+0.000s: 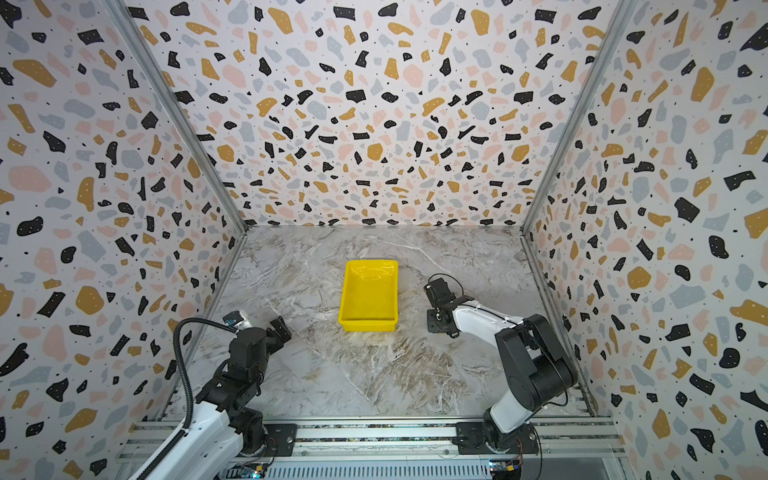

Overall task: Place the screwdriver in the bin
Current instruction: 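Close the right gripper on the black screwdriver handle and lift it, then carry the screwdriver with the right gripper over the yellow bin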

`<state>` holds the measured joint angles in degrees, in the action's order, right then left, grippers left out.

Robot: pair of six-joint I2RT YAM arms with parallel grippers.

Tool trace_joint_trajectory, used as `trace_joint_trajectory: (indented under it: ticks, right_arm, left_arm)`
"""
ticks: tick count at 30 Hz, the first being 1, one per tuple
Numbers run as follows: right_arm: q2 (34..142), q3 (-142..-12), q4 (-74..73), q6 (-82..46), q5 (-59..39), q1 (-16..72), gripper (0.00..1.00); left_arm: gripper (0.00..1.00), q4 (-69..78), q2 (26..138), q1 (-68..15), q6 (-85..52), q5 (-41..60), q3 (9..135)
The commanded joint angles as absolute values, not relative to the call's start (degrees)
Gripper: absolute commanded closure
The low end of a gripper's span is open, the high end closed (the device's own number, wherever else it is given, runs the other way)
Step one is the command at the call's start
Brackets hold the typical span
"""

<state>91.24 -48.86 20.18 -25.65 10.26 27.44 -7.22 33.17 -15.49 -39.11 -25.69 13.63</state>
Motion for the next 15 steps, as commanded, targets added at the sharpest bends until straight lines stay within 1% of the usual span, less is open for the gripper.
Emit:
trace_joint_trajectory:
  ticks: [1, 4, 6, 8, 12, 15]
  right_arm:
    - [91.6, -50.4, 22.1, -26.0, 11.6, 27.4, 0.67]
    - [91.5, -50.3, 22.3, -26.2, 11.9, 27.4, 0.69]
    - [91.3, -50.3, 22.6, -26.3, 12.0, 27.4, 0.75]
    - [90.6, -50.4, 23.1, -26.6, 12.4, 27.4, 0.82]
    - [87.5, -51.5, 24.9, -27.6, 12.4, 27.7, 0.84]
    - [84.2, -53.3, 26.9, -29.1, 12.2, 28.6, 0.87]
  left_arm:
    - [0.0, -4.9, 33.1, -15.4, -38.9, -25.3, 13.0]
    - [0.0, -4.7, 33.2, -15.4, -38.9, -25.3, 13.0]
    - [0.0, -4.7, 33.3, -15.3, -38.9, -25.3, 13.0]
    - [0.0, -4.7, 33.3, -15.4, -38.9, -25.3, 13.0]
    - [0.0, -4.7, 33.2, -15.4, -38.9, -25.3, 13.0]
    - [0.0, -4.7, 33.3, -15.4, -38.9, -25.3, 13.0]
